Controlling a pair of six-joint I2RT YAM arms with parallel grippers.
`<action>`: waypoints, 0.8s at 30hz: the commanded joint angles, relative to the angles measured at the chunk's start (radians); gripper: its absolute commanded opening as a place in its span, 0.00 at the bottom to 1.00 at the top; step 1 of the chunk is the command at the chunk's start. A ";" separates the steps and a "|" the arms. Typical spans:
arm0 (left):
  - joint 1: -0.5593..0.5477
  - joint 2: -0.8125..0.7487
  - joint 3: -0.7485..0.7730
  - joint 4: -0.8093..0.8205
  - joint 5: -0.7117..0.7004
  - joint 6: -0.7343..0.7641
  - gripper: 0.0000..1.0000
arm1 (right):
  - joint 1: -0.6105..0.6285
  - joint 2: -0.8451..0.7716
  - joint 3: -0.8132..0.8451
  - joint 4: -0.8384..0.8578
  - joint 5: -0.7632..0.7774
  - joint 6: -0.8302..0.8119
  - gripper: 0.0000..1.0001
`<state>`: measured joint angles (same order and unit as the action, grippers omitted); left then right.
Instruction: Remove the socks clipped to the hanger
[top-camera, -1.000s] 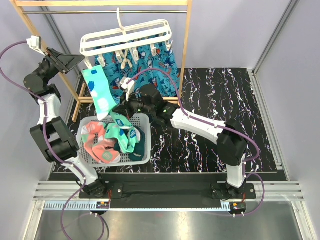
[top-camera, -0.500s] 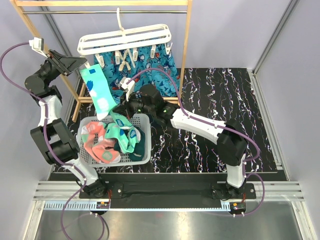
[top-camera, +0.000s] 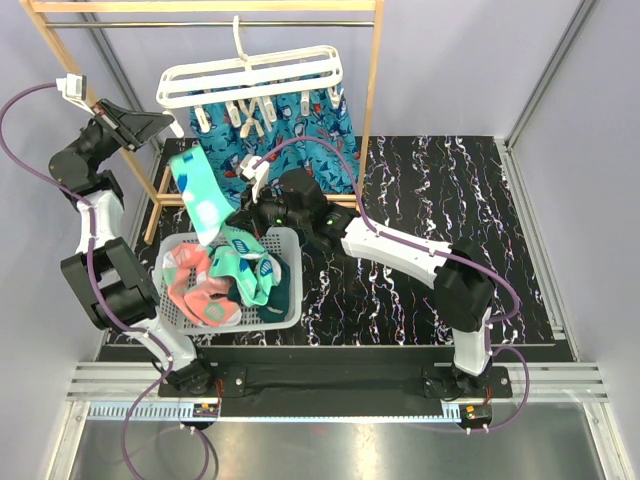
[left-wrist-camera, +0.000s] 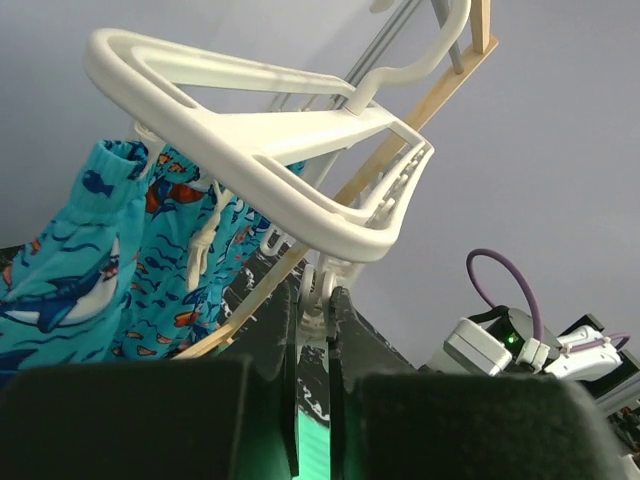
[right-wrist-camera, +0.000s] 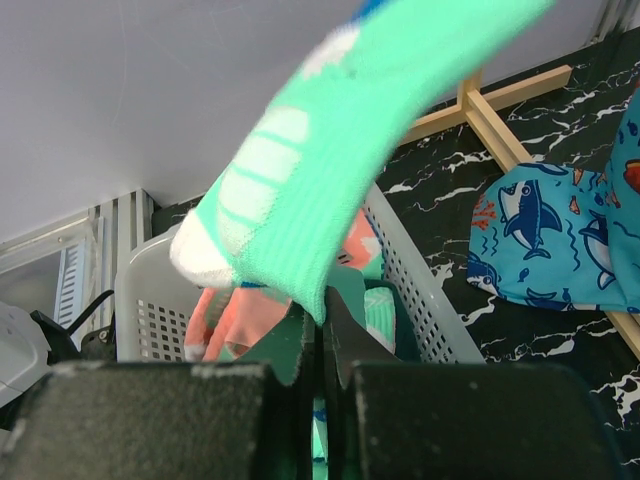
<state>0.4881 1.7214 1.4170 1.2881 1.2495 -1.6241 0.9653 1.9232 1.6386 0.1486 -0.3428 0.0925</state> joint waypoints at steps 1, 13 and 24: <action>-0.005 -0.034 0.051 0.317 0.013 0.003 0.00 | -0.008 -0.044 0.026 0.023 -0.010 0.007 0.00; -0.008 -0.036 0.051 0.271 0.024 0.027 0.18 | -0.008 -0.043 0.038 0.000 -0.027 0.015 0.00; 0.052 -0.233 -0.160 -0.427 -0.125 0.525 0.60 | 0.052 0.002 0.026 -0.190 0.100 -0.026 0.00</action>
<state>0.5018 1.6058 1.2976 1.1366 1.2240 -1.3643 0.9745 1.9244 1.6531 -0.0090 -0.2749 0.0780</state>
